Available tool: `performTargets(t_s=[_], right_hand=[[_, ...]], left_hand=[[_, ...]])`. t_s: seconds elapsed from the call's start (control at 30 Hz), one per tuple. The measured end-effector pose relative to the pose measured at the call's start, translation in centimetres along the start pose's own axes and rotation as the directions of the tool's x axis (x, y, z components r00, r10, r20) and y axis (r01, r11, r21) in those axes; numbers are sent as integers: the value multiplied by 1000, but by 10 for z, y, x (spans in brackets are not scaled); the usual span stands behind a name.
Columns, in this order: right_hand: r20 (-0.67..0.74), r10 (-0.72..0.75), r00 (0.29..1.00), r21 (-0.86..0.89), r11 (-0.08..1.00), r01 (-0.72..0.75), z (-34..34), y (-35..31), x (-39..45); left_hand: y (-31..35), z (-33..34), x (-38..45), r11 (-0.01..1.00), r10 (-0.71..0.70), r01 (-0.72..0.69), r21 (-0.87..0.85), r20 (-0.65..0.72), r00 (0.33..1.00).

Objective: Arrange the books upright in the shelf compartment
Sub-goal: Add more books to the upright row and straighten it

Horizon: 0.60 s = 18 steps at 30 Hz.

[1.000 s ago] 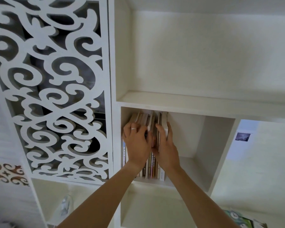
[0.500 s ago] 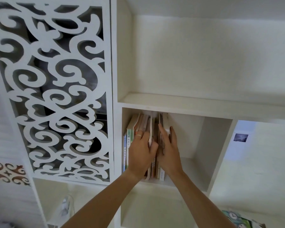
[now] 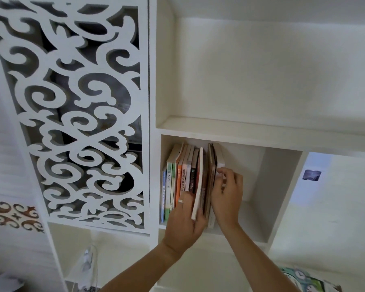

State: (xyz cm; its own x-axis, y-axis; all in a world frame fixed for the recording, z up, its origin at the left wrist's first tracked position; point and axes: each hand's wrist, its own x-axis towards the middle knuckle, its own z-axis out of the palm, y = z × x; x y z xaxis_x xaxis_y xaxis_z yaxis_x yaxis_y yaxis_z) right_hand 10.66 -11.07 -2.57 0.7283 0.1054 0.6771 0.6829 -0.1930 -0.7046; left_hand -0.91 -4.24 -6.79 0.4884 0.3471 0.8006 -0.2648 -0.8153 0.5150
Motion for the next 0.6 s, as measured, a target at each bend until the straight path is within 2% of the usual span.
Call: performTargets(t_s=[0.07, 0.17, 0.27, 0.37, 0.47, 0.6], right_hand=[[29, 53, 998, -16, 998, -52, -1, 1, 3], [76, 23, 997, -39, 999, -20, -4, 5, 4], [47, 44, 998, -34, 998, -43, -5, 8, 3], [59, 97, 994, 11, 995, -98, -5, 7, 4], [148, 194, 970, 95, 973, -209, -3, 11, 5], [240, 343, 908, 253, 881, -400, -9, -1, 4]], left_hand=[[2, -4, 4, 997, -52, 50, -56, -40, 998], [6, -3, 12, 993, -101, 98, -63, -45, 994], [11, 2, 11, 988, -146, 144, -59, -37, 989], [14, 4, -1, 996, -48, 47, -81, -4, 999], [2, 6, -26, 991, 132, -134, 17, 83, 988], [-22, 7, -52, 984, 169, -175, 10, 222, 960]])
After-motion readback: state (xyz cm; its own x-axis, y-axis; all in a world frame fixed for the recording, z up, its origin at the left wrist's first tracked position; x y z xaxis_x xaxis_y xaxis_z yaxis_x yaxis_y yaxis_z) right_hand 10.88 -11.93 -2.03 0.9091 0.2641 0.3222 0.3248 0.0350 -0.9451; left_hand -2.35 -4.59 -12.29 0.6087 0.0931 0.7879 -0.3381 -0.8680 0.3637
